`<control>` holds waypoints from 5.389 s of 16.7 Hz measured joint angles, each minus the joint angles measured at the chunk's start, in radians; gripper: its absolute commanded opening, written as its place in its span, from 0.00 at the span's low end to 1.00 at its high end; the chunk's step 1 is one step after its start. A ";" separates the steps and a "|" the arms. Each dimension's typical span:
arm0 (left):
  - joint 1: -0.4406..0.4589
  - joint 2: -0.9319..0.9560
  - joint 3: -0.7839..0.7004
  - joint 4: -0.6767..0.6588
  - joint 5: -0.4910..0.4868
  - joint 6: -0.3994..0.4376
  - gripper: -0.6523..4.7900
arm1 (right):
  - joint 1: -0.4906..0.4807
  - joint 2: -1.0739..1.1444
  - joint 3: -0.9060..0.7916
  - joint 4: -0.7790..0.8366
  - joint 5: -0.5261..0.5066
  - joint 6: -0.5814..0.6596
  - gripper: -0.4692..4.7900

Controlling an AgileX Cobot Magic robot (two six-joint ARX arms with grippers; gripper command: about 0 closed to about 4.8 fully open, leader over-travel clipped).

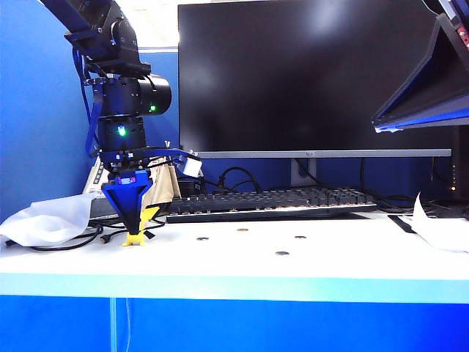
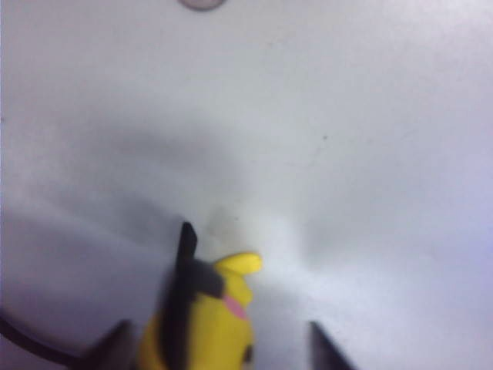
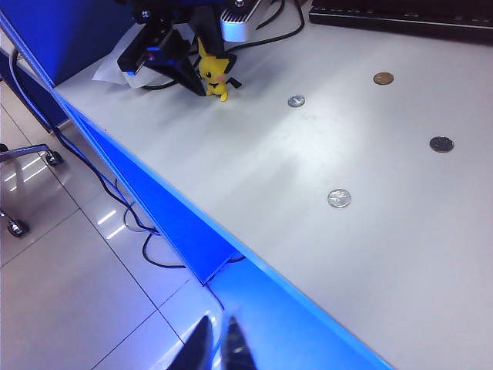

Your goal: Pick up the doll and place it on the similarly colored coin.

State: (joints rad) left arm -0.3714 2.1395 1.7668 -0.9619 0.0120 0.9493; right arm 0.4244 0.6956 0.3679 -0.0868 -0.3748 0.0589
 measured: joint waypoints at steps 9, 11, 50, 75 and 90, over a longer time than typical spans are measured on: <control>0.000 0.000 0.001 0.008 0.004 -0.010 0.26 | 0.000 0.000 0.000 0.000 0.000 0.000 0.15; -0.001 0.004 0.004 0.011 0.004 -0.032 0.26 | 0.000 0.000 0.000 -0.001 0.000 0.000 0.15; -0.108 0.229 0.578 0.109 0.082 -0.278 0.11 | 0.000 0.001 -0.014 0.041 -0.008 -0.003 0.15; -0.151 0.405 0.631 0.137 0.040 -0.314 0.11 | 0.002 0.000 -0.014 0.059 -0.009 0.019 0.15; -0.117 0.405 0.674 0.087 0.034 -0.271 0.11 | 0.000 0.001 -0.014 0.059 0.001 0.019 0.15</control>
State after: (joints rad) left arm -0.4889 2.5443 2.4413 -0.8749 0.0456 0.6785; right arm 0.4248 0.6964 0.3538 -0.0277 -0.3740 0.0776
